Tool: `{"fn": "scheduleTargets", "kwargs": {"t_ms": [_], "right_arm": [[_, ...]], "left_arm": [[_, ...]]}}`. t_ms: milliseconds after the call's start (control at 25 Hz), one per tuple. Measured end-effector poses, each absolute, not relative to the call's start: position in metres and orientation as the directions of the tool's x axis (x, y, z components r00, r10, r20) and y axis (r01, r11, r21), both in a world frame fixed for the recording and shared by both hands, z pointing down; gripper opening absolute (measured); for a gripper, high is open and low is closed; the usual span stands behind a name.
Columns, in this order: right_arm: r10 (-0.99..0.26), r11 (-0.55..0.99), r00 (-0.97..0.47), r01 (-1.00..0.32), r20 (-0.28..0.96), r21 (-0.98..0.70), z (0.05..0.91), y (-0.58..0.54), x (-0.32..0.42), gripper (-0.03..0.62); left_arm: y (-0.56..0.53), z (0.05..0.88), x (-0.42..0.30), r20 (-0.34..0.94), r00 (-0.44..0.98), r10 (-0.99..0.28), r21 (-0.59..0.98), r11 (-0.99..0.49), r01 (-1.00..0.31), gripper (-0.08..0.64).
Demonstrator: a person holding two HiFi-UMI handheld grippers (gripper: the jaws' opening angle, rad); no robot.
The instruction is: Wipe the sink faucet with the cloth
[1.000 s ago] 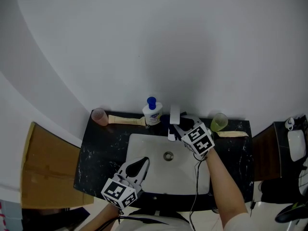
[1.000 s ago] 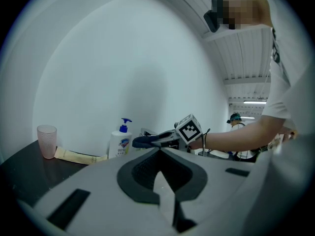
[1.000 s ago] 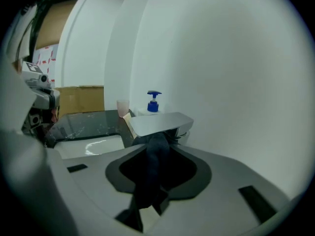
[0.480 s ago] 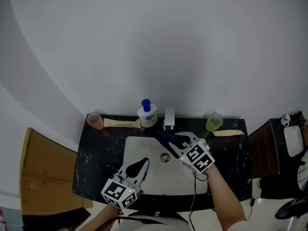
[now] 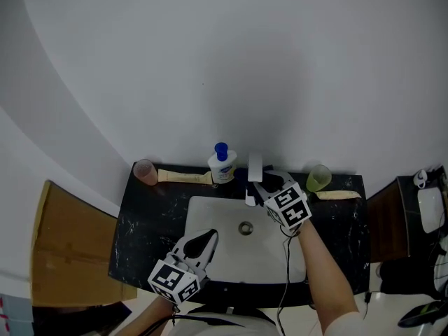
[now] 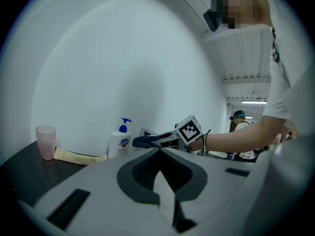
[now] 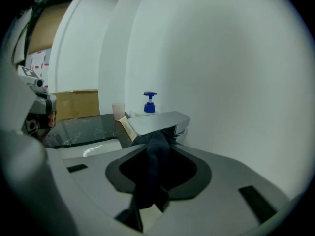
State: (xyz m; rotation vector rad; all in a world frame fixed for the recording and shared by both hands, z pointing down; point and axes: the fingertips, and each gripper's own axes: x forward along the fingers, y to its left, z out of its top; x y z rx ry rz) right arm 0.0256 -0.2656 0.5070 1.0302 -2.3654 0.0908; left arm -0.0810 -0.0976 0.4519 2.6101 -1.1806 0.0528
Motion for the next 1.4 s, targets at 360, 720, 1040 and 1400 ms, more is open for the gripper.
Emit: {"fn": "scheduleTargets", "kwargs": {"t_ms": [360, 720, 1040, 1400], "right_arm": [[-0.57, 0.789, -0.631, -0.6, 0.526, 0.136, 0.507, -0.194, 0.013, 0.117], [-0.552, 0.799, -0.636, -0.59, 0.539, 0.121, 0.51, -0.222, 0.016, 0.117], [-0.651, 0.714, -0.59, -0.69, 0.478, 0.12, 0.506, -0.266, 0.025, 0.118], [-0.619, 0.762, -0.65, -0.632, 0.44, 0.14, 0.496, -0.261, 0.005, 0.117]], "left_arm": [[-0.097, 0.452, -0.073, 0.138, 0.679, -0.722, 0.235, -0.642, -0.73, 0.002], [-0.1, 0.452, -0.069, 0.144, 0.677, -0.721, 0.234, -0.64, -0.732, 0.002], [-0.1, 0.453, -0.072, 0.15, 0.663, -0.733, 0.236, -0.625, -0.744, 0.002], [-0.101, 0.456, -0.071, 0.165, 0.661, -0.732, 0.236, -0.621, -0.747, 0.002]]}}
